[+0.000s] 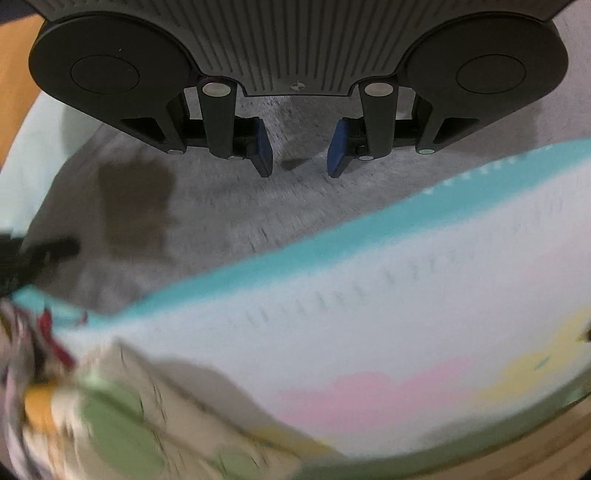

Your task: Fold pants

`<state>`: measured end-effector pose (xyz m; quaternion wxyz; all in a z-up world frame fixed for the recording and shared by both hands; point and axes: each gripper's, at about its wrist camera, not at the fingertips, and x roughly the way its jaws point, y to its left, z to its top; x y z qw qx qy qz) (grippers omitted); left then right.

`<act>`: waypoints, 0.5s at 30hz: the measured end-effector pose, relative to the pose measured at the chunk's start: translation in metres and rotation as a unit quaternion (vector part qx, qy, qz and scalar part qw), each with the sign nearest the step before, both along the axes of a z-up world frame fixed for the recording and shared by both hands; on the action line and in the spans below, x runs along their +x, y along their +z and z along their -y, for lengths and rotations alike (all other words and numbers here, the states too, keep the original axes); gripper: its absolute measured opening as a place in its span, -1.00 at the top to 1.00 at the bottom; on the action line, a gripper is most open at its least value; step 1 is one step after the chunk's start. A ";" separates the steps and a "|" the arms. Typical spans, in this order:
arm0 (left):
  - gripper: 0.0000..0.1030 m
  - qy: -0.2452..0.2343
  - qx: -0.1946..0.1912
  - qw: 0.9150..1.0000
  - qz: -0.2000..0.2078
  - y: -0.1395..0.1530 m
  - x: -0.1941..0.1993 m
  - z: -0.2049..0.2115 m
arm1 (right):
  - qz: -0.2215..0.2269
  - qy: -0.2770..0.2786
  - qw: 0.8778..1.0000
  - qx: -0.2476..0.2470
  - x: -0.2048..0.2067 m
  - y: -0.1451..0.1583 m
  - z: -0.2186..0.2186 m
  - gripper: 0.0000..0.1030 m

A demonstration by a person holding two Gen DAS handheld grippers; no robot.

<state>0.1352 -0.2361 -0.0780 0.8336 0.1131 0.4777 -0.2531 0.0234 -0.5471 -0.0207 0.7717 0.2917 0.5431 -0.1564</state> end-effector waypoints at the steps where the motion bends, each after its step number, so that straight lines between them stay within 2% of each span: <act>1: 0.40 0.015 -0.007 1.000 0.012 0.004 0.000 -0.006 | 0.002 0.003 1.000 -0.002 0.000 0.001 -0.001 0.68; 3: 0.40 0.048 -0.001 0.998 0.030 0.003 0.009 -0.010 | 0.006 0.008 1.000 -0.010 0.000 0.004 -0.004 0.68; 4: 0.40 0.061 0.007 0.998 0.025 -0.002 0.016 -0.009 | 0.007 0.010 1.000 -0.014 0.000 0.006 -0.006 0.67; 7: 0.39 0.057 0.034 0.997 -0.033 -0.034 0.031 -0.002 | 0.013 0.014 1.000 -0.022 -0.001 0.011 -0.008 0.67; 8: 0.39 0.042 0.046 0.998 0.000 -0.036 0.025 0.002 | 0.016 0.014 0.999 -0.024 -0.001 0.013 -0.010 0.67; 10: 0.40 0.004 0.084 0.996 0.033 -0.031 0.014 0.013 | 0.024 0.015 0.999 -0.025 -0.002 0.017 -0.013 0.67; 12: 0.41 -0.009 0.076 0.997 0.030 -0.021 0.012 0.007 | 0.028 0.018 0.999 -0.038 0.000 0.024 -0.018 0.67; 15: 0.41 0.023 0.040 0.999 0.025 0.001 0.011 -0.031 | 0.048 0.028 0.997 -0.058 0.002 0.040 -0.034 0.65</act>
